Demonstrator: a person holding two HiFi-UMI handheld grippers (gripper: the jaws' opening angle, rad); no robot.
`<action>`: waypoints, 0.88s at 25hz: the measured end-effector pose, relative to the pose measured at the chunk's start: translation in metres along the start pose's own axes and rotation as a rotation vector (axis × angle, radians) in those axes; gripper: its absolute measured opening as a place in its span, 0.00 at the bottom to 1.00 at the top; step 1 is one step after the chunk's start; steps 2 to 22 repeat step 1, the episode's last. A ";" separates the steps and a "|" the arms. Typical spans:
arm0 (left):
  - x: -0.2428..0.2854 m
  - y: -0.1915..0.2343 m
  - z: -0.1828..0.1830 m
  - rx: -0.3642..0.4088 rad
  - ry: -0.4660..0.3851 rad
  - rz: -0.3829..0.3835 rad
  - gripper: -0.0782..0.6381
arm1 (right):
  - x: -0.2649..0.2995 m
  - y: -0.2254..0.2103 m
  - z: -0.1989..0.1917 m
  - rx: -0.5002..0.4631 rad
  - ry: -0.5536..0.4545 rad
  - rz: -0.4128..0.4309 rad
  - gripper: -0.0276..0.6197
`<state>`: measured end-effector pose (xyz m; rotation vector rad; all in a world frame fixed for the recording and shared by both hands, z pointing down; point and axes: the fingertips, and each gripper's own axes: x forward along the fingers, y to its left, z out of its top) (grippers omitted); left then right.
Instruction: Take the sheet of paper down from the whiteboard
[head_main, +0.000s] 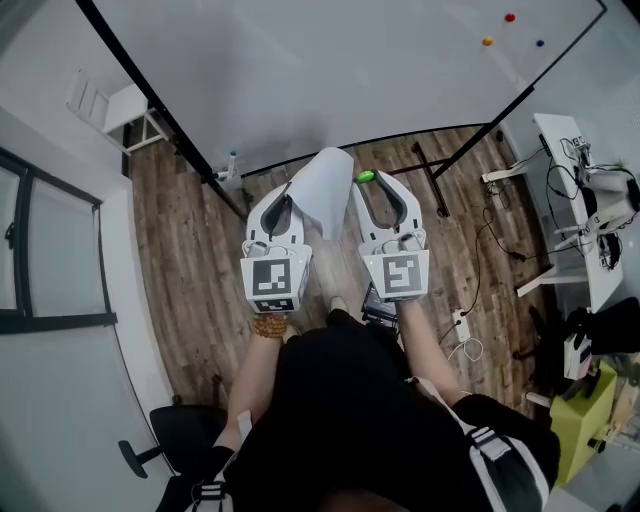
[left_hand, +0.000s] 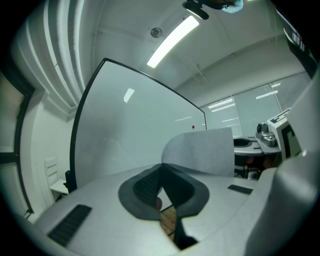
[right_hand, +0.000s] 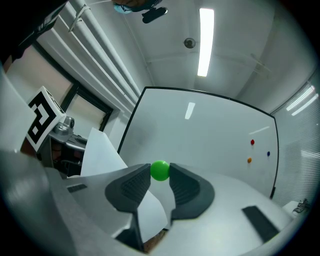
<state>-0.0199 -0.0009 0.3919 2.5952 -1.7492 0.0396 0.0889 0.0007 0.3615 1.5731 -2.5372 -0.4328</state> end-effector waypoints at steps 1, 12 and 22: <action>0.002 -0.002 0.002 0.001 -0.003 0.000 0.12 | -0.001 -0.003 -0.001 -0.001 0.002 -0.001 0.22; 0.002 -0.002 0.002 0.001 -0.003 0.000 0.12 | -0.001 -0.003 -0.001 -0.001 0.002 -0.001 0.22; 0.002 -0.002 0.002 0.001 -0.003 0.000 0.12 | -0.001 -0.003 -0.001 -0.001 0.002 -0.001 0.22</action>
